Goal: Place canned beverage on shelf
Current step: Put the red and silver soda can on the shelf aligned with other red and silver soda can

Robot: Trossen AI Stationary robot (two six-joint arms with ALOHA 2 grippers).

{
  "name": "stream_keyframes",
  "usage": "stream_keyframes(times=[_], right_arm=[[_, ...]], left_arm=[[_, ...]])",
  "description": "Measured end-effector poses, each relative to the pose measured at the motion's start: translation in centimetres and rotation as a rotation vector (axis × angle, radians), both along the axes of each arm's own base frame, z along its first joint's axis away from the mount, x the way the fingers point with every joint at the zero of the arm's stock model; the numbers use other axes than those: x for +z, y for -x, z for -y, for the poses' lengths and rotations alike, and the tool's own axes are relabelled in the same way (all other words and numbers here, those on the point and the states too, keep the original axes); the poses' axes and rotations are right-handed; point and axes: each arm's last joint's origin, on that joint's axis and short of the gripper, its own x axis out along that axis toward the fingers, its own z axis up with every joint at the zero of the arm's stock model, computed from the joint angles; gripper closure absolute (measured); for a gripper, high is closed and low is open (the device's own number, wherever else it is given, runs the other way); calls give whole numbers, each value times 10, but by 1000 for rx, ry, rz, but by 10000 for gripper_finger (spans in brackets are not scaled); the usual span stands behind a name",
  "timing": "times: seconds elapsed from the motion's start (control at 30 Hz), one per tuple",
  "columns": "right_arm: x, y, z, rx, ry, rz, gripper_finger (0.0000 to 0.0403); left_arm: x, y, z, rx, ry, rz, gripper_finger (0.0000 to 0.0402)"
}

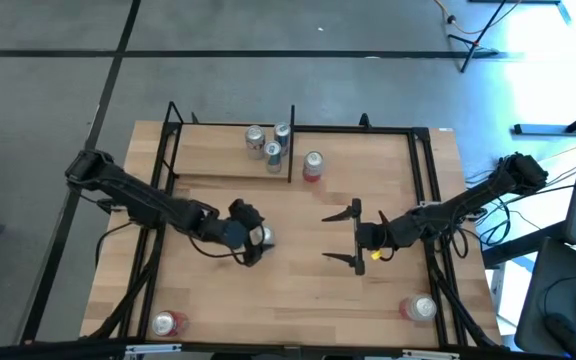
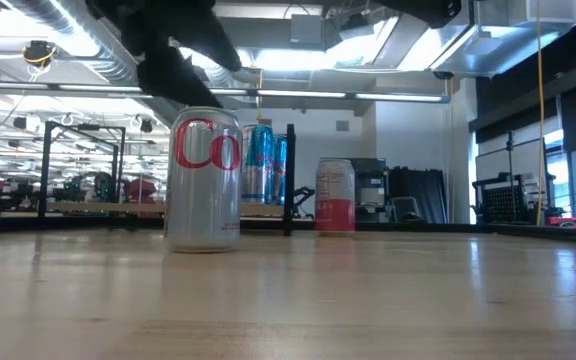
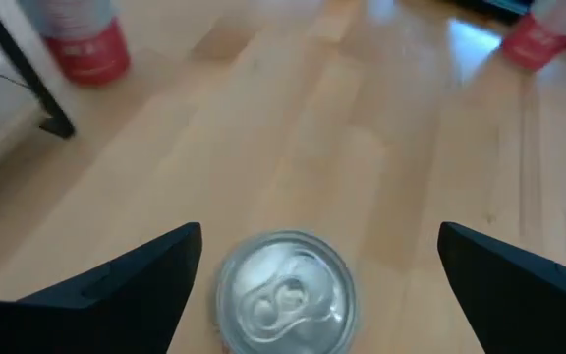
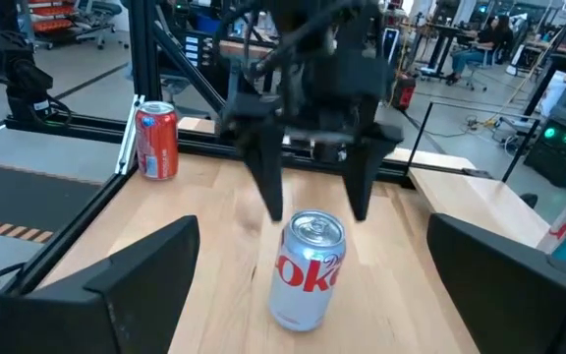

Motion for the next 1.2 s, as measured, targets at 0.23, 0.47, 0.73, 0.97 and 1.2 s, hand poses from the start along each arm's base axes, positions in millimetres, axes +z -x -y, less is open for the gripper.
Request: stream_keyframes(times=[0.23, 0.47, 0.73, 0.97, 1.2], right_arm=[[0, 0, 0, 2, 14, -1, 17], [0, 0, 0, 3, 17, -2, 17], [0, 0, 0, 3, 16, 2, 17], [0, 0, 0, 3, 15, 4, 17], [1, 0, 0, 3, 18, 7, 17]], left_arm=[[-25, -7, -2, 85, -19, -94, 4], [-28, -7, 2, 47, 29, -120, 4], [-28, -5, 5, 54, -19, -111, 8], [-30, -3, 2, 47, -16, -160, 76], [-28, -1, 1, -40, -77, -194, 151]])
